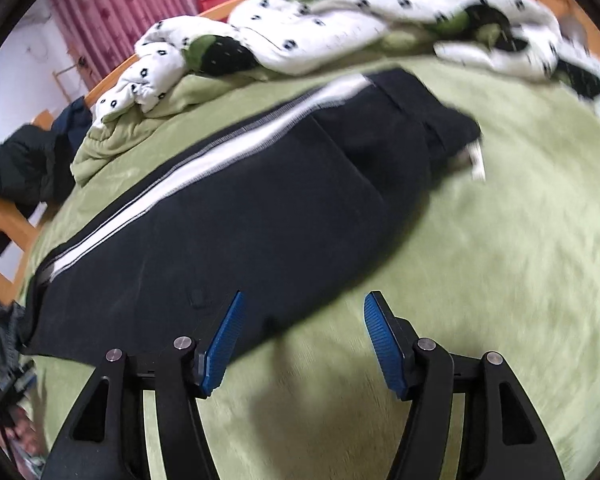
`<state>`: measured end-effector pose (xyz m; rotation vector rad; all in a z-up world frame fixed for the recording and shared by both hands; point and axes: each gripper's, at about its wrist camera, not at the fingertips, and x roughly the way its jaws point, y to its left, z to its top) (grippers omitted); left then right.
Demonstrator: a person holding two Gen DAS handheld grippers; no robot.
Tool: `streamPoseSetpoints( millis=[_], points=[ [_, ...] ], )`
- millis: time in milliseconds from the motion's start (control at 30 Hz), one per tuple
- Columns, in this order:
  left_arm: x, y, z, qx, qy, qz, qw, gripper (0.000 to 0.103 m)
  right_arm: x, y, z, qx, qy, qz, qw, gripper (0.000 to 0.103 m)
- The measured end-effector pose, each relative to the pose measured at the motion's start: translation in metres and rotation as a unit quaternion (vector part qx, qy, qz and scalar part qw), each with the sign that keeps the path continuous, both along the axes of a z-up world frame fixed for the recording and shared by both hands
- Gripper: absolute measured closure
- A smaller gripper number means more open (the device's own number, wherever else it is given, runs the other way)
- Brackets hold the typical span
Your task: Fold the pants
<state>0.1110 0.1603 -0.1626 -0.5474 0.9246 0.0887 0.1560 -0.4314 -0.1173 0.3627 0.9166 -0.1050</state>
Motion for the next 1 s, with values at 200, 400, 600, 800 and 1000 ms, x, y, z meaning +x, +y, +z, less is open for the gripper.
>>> streamPoseSetpoints(
  millis=[200,400,600,800,1000],
  points=[
    [0.013,0.017,-0.006,-0.043,-0.017,0.029,0.9985,0.027,0.019,-0.016,-0.01,0.048,-0.015,-0.034,0.998,0.042],
    [0.044,0.029,-0.009,-0.073,-0.021,0.068,0.9948,0.028,0.039,-0.032,-0.036,0.126,-0.008,-0.092,0.988,0.042],
    [0.069,0.029,-0.009,-0.058,-0.019,0.093,0.9938,0.038,0.057,-0.041,-0.041,0.128,-0.018,-0.132,0.983,0.055],
    [0.078,0.048,-0.012,-0.074,-0.002,0.108,0.9914,0.086,0.084,-0.047,-0.041,0.104,0.0,-0.101,0.989,0.09],
    [0.071,0.044,0.002,-0.061,-0.012,0.091,0.994,0.091,0.065,-0.066,-0.02,0.178,-0.035,-0.128,0.975,0.094]
  ],
)
